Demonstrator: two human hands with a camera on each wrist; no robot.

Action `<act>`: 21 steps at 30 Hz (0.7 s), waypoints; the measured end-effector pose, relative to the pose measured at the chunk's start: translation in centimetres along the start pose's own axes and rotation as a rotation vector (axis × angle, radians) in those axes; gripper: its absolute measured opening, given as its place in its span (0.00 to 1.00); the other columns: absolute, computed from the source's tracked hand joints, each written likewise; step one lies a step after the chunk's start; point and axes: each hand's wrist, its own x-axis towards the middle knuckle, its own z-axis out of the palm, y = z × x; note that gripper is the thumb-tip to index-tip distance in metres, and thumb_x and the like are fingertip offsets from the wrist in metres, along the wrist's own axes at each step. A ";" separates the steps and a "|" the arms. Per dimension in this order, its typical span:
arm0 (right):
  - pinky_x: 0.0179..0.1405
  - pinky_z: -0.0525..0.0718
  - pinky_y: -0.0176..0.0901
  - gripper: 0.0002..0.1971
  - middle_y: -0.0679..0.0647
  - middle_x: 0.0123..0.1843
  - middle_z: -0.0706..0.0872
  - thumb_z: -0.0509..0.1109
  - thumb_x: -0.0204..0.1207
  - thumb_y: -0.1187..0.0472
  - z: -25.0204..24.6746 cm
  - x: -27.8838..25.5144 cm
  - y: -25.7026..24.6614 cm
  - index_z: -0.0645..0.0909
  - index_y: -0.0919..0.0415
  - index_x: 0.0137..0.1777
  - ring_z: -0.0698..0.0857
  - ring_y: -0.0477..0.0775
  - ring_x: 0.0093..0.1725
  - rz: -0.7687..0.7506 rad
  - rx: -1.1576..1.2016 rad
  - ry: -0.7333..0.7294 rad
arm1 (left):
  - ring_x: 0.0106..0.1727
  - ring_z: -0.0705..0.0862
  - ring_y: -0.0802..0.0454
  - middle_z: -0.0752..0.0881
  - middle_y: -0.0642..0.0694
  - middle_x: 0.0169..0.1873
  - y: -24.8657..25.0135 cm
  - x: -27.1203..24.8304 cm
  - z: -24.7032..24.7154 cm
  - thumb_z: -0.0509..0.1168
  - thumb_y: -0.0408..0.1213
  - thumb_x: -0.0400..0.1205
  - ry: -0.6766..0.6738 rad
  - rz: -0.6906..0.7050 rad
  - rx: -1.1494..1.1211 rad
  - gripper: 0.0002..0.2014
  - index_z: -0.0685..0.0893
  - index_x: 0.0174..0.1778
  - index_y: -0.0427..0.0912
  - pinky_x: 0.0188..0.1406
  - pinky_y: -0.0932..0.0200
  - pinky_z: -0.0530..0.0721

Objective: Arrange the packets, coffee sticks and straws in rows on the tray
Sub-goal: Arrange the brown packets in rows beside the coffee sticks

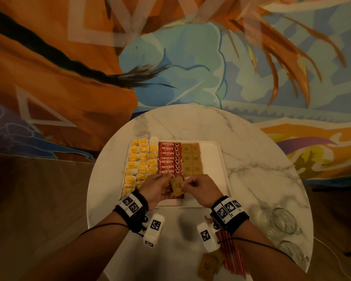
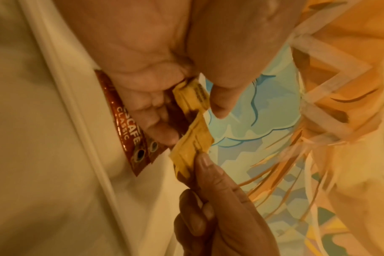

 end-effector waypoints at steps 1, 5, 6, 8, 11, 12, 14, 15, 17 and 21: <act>0.55 0.88 0.45 0.05 0.42 0.42 0.92 0.76 0.75 0.55 -0.2 0.1 0.2 0.92 0.47 0.39 0.89 0.43 0.47 0.017 0.028 0.036 | 0.52 0.90 0.36 0.91 0.34 0.55 0.1 0.1 0.0 0.65 0.41 0.86 0.024 -0.011 -0.011 0.14 0.83 0.64 0.39 0.51 0.45 0.87; 0.57 0.89 0.50 0.04 0.45 0.43 0.92 0.78 0.74 0.58 -1.3 0.9 0.8 0.90 0.50 0.39 0.91 0.46 0.47 0.096 0.055 0.148 | 0.47 0.88 0.38 0.89 0.31 0.57 0.4 0.1 -0.3 0.60 0.43 0.88 0.035 -0.055 -0.060 0.16 0.83 0.64 0.35 0.46 0.47 0.87; 0.56 0.89 0.50 0.04 0.45 0.43 0.92 0.78 0.74 0.58 -1.5 1.1 1.0 0.90 0.50 0.38 0.90 0.46 0.46 0.107 0.025 0.161 | 0.47 0.89 0.38 0.89 0.31 0.57 0.4 0.1 -0.5 0.57 0.42 0.89 0.036 -0.055 -0.066 0.16 0.83 0.64 0.35 0.46 0.47 0.87; 0.56 0.88 0.47 0.05 0.45 0.45 0.92 0.77 0.75 0.57 -1.7 1.4 1.2 0.89 0.48 0.38 0.89 0.45 0.46 0.130 -0.066 0.176 | 0.49 0.89 0.36 0.89 0.31 0.56 0.4 0.0 -0.7 0.57 0.39 0.90 0.033 -0.045 -0.054 0.14 0.81 0.65 0.36 0.48 0.45 0.87; 0.51 0.84 0.40 0.05 0.46 0.49 0.91 0.76 0.77 0.59 -1.8 1.8 1.4 0.89 0.49 0.40 0.88 0.46 0.47 0.167 -0.168 0.167 | 0.58 0.88 0.33 0.91 0.34 0.55 0.2 -0.2 -0.9 0.56 0.34 0.90 0.042 -0.027 0.012 0.13 0.80 0.67 0.35 0.60 0.40 0.85; 0.49 0.82 0.38 0.05 0.46 0.49 0.90 0.75 0.77 0.59 -1.7 1.8 1.5 0.89 0.49 0.41 0.88 0.47 0.48 0.177 -0.192 0.161 | 0.60 0.88 0.33 0.91 0.35 0.55 0.1 -0.2 -1.1 0.56 0.34 0.90 0.044 -0.025 0.020 0.13 0.80 0.67 0.35 0.63 0.39 0.84; 0.47 0.81 0.37 0.05 0.46 0.47 0.90 0.75 0.78 0.59 -1.6 1.9 1.5 0.89 0.50 0.41 0.88 0.47 0.48 0.197 -0.219 0.157 | 0.61 0.88 0.33 0.91 0.34 0.55 -0.1 -0.2 -1.1 0.57 0.35 0.90 0.049 -0.030 0.001 0.14 0.80 0.68 0.34 0.65 0.39 0.83; 0.46 0.81 0.37 0.06 0.46 0.46 0.89 0.74 0.78 0.59 -1.5 2.0 1.4 0.89 0.49 0.40 0.88 0.47 0.47 0.206 -0.229 0.157 | 0.61 0.88 0.32 0.90 0.33 0.56 0.0 -0.2 -1.1 0.59 0.36 0.89 0.049 -0.036 -0.022 0.14 0.80 0.68 0.35 0.65 0.39 0.83; 0.41 0.80 0.35 0.08 0.44 0.43 0.88 0.74 0.78 0.59 -1.5 2.1 1.2 0.88 0.48 0.38 0.86 0.46 0.45 0.222 -0.256 0.155 | 0.61 0.87 0.31 0.89 0.31 0.57 0.0 -0.2 -1.0 0.63 0.37 0.87 0.039 -0.046 -0.067 0.14 0.80 0.67 0.36 0.66 0.38 0.82; 0.41 0.85 0.40 0.07 0.45 0.41 0.88 0.74 0.78 0.57 -1.2 2.3 0.9 0.88 0.48 0.38 0.87 0.47 0.43 0.247 -0.319 0.167 | 0.63 0.86 0.29 0.88 0.30 0.59 0.3 -0.6 -0.8 0.65 0.35 0.85 -0.004 -0.052 -0.092 0.15 0.79 0.67 0.37 0.66 0.38 0.81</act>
